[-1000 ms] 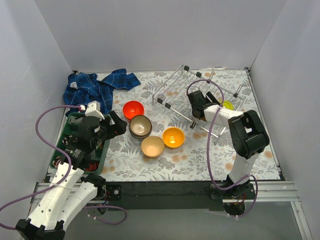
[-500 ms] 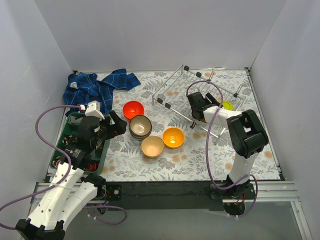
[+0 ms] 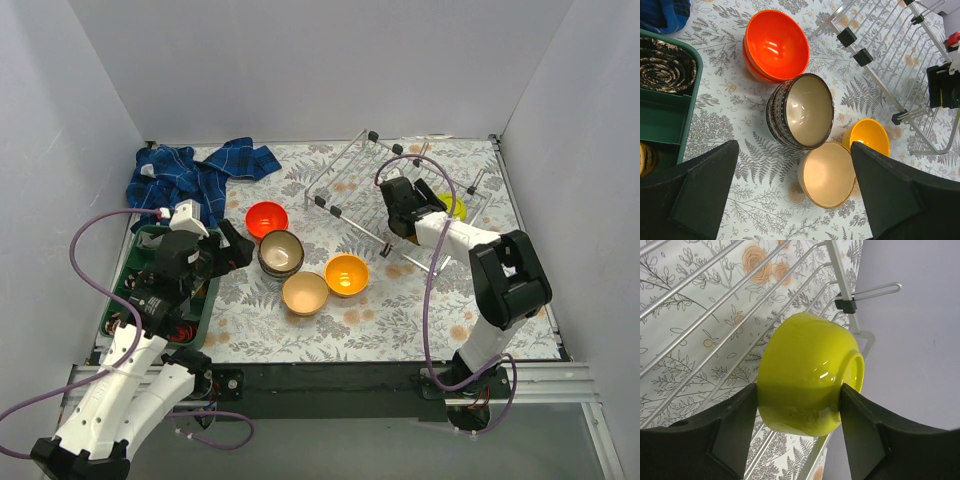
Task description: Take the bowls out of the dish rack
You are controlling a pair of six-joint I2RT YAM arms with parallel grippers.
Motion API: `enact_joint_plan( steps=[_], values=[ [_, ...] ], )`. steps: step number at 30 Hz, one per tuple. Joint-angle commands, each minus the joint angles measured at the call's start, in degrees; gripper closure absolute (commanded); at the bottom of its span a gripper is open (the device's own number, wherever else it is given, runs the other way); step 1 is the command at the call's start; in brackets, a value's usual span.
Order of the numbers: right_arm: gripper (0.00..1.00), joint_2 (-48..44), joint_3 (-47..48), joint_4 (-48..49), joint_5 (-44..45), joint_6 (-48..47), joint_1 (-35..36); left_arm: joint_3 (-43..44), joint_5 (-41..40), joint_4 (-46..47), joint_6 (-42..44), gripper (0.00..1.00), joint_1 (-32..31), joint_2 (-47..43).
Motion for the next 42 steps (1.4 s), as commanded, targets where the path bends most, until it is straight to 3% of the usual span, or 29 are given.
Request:
enact_joint_plan(
  steps=[1,8,21,32,42],
  values=[
    [0.67,-6.3,0.4,0.0,-1.3,2.4,0.1,1.7,1.7,1.7,1.0,0.05,0.3,0.3],
    [0.69,-12.0,3.3,-5.9,-8.5,10.8,0.0,0.1,5.3,4.2,1.1,0.05,0.3,0.8],
    [0.70,-22.2,9.8,-12.3,-33.7,24.5,0.1,-0.8,14.7,10.9,1.3,0.02,0.0,4.9],
    [0.69,-26.6,12.0,-11.4,-54.3,32.3,0.1,2.0,17.5,14.6,-0.2,0.02,0.0,10.5],
    [0.69,-27.9,9.1,-3.7,-70.9,43.9,0.1,3.8,20.3,22.5,-2.5,0.02,-0.2,16.2]
  ],
)
